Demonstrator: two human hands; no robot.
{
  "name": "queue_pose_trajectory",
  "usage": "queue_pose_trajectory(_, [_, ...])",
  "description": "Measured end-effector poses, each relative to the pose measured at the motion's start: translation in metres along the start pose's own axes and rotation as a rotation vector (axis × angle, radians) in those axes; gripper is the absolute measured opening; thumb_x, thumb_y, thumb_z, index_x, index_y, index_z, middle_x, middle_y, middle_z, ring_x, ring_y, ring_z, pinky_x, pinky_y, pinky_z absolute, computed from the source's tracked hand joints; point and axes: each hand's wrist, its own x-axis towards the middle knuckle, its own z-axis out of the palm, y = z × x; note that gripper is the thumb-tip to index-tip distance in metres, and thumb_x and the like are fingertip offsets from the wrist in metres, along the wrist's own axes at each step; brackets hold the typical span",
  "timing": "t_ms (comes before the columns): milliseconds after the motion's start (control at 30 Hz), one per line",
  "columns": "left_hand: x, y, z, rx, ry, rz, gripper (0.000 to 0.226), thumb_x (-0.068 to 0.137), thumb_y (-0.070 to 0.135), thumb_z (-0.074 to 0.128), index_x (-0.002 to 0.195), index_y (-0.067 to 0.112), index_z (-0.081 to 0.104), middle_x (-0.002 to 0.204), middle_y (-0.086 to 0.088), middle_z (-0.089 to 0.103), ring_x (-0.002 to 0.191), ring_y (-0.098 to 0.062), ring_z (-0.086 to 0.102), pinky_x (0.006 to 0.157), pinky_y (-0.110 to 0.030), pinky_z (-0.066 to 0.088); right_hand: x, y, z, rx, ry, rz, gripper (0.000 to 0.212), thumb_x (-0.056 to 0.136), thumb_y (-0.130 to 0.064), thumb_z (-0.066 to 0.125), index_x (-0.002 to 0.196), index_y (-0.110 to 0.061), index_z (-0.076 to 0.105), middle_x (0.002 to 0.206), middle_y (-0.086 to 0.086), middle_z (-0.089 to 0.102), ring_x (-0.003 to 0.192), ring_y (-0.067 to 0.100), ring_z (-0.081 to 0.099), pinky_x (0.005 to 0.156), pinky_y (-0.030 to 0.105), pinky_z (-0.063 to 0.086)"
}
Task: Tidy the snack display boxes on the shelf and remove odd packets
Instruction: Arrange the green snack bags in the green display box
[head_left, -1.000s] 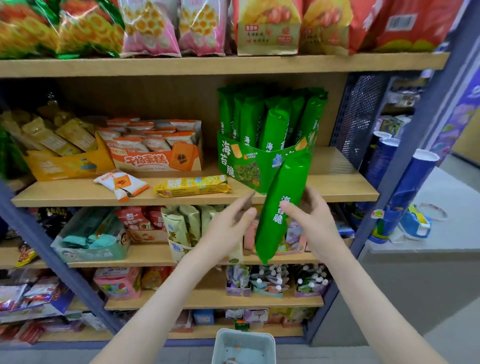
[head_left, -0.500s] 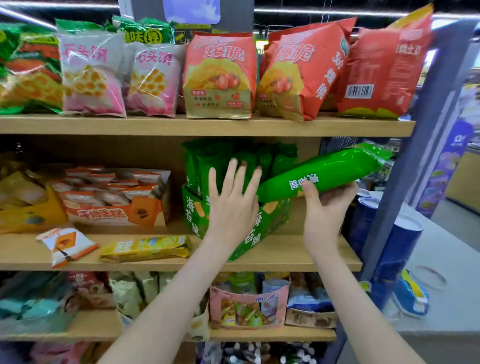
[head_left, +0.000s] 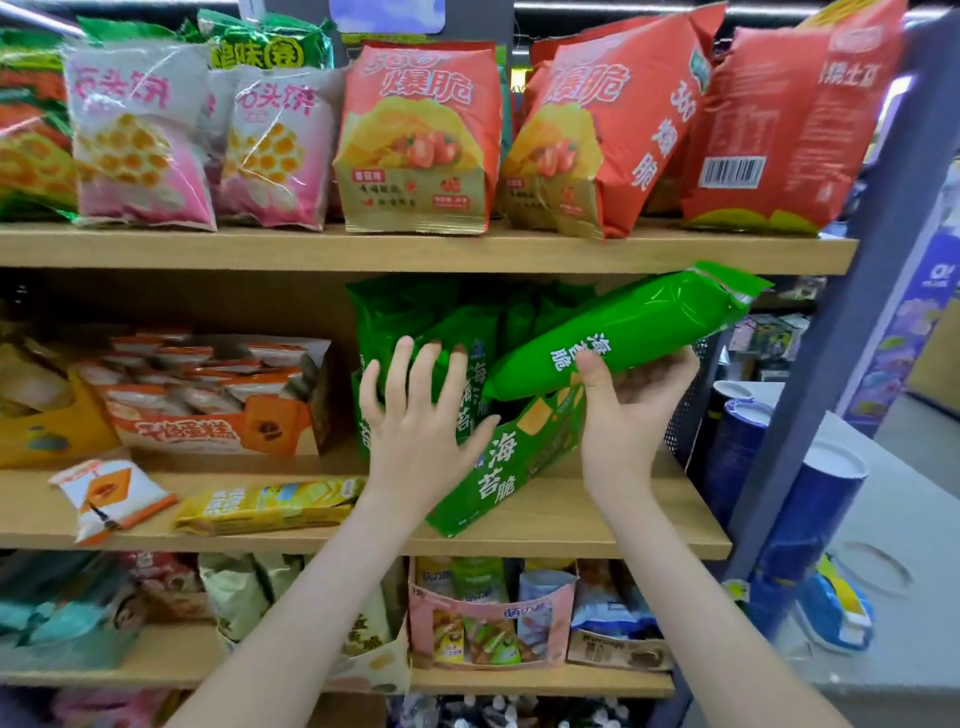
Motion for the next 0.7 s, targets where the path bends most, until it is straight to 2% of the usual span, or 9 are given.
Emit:
queue_pose_trajectory(100, [0.0, 0.001, 0.002, -0.019, 0.015, 0.005, 0.061, 0.087, 0.056, 0.055, 0.128, 0.011, 0.055, 0.133, -0.015, 0.041, 0.132, -0.036, 0.035, 0.109, -0.053, 0.025, -0.002, -0.003, 0.0, -0.007, 0.043, -0.019, 0.056, 0.079, 0.0, 0.071, 0.117, -0.021, 0.035, 0.114, 0.0, 0.05, 0.097, -0.004, 0.057, 0.085, 0.016, 0.046])
queue_pose_trajectory(233, [-0.002, -0.001, -0.001, -0.036, 0.052, -0.022, 0.059, 0.086, 0.051, 0.058, 0.129, 0.011, 0.055, 0.131, -0.014, 0.043, 0.13, -0.035, 0.038, 0.107, -0.052, 0.027, -0.004, -0.002, 0.001, -0.091, 0.017, -0.024, 0.058, 0.081, 0.008, 0.067, 0.119, -0.018, 0.033, 0.113, -0.003, 0.049, 0.097, -0.006, 0.057, 0.084, 0.016, 0.046])
queue_pose_trajectory(300, [-0.003, -0.005, -0.001, -0.043, 0.071, -0.025, 0.058, 0.086, 0.05, 0.058, 0.129, 0.011, 0.055, 0.13, -0.013, 0.043, 0.128, -0.034, 0.038, 0.106, -0.051, 0.026, -0.004, 0.001, 0.002, -0.163, -0.025, 0.007, 0.06, 0.083, 0.005, 0.068, 0.124, -0.014, 0.029, 0.117, -0.005, 0.048, 0.101, -0.007, 0.056, 0.087, 0.016, 0.047])
queue_pose_trajectory(433, [-0.007, -0.008, -0.002, -0.065, 0.074, -0.032, 0.058, 0.086, 0.048, 0.058, 0.13, 0.011, 0.054, 0.13, -0.014, 0.042, 0.128, -0.034, 0.038, 0.105, -0.051, 0.026, -0.001, 0.002, 0.006, -0.294, -0.064, -0.002, 0.062, 0.084, -0.007, 0.071, 0.126, -0.021, 0.027, 0.121, -0.007, 0.049, 0.106, -0.005, 0.055, 0.091, 0.018, 0.047])
queue_pose_trajectory(500, [-0.009, -0.009, -0.003, -0.083, 0.077, -0.036, 0.058, 0.087, 0.047, 0.058, 0.132, 0.011, 0.052, 0.131, -0.014, 0.041, 0.128, -0.034, 0.037, 0.105, -0.051, 0.026, -0.004, 0.0, 0.011, -0.284, -0.066, 0.0, 0.062, 0.082, -0.006, 0.073, 0.123, -0.025, 0.031, 0.121, -0.003, 0.05, 0.105, 0.0, 0.056, 0.089, 0.017, 0.047])
queue_pose_trajectory(600, [-0.012, -0.013, -0.004, -0.102, 0.077, -0.029, 0.058, 0.087, 0.045, 0.057, 0.134, 0.012, 0.049, 0.132, -0.014, 0.041, 0.129, -0.034, 0.036, 0.105, -0.051, 0.026, -0.012, 0.002, 0.017, -0.255, -0.043, 0.014, 0.061, 0.079, -0.001, 0.074, 0.115, -0.031, 0.034, 0.116, -0.006, 0.051, 0.101, -0.002, 0.057, 0.082, 0.014, 0.046])
queue_pose_trajectory(700, [-0.013, -0.015, -0.004, -0.12, 0.069, -0.014, 0.058, 0.089, 0.044, 0.056, 0.136, 0.013, 0.048, 0.134, -0.014, 0.04, 0.13, -0.034, 0.036, 0.105, -0.052, 0.028, -0.012, 0.007, 0.017, -0.344, -0.101, 0.037, 0.06, 0.081, -0.009, 0.075, 0.121, -0.024, 0.032, 0.115, -0.009, 0.053, 0.101, -0.005, 0.057, 0.084, 0.009, 0.043])
